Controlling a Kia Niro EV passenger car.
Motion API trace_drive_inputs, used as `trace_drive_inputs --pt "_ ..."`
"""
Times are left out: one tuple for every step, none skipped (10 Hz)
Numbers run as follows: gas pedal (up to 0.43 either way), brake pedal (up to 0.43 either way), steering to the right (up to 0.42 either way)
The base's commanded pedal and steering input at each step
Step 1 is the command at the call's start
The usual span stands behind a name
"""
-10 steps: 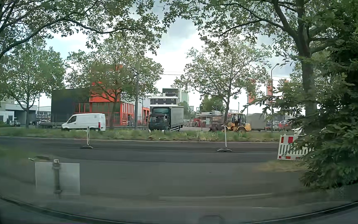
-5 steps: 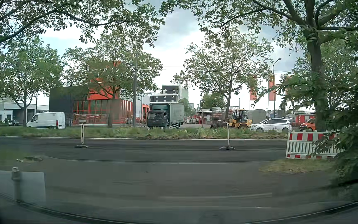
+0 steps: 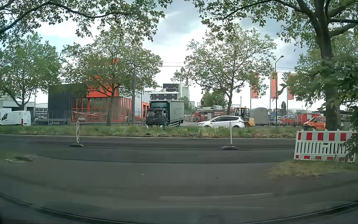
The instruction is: Follow the waypoints while adhering to traffic rules and regulations
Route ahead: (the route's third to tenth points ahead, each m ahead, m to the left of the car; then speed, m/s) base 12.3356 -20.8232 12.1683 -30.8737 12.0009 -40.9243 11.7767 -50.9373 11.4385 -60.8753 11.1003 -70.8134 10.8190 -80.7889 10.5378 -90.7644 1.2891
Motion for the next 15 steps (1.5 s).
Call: trace_drive_inputs --pt "0.0 0.226 -0.007" --pt "0.0 0.226 -0.007" --pt "0.0 0.226 -0.007" --pt "0.0 0.226 -0.007" --pt "0.0 0.22 -0.007" --pt "0.0 0.226 -0.014" --pt "0.0 0.226 -0.025" --pt "0.0 0.226 -0.037" --pt "0.0 0.22 -0.043" --pt "0.0 0.22 -0.047" --pt "0.0 0.22 -0.051" --pt "0.0 0.22 -0.051" --pt "0.0 0.213 -0.051" --pt "0.0 0.207 -0.053" --pt "0.0 0.201 -0.057"
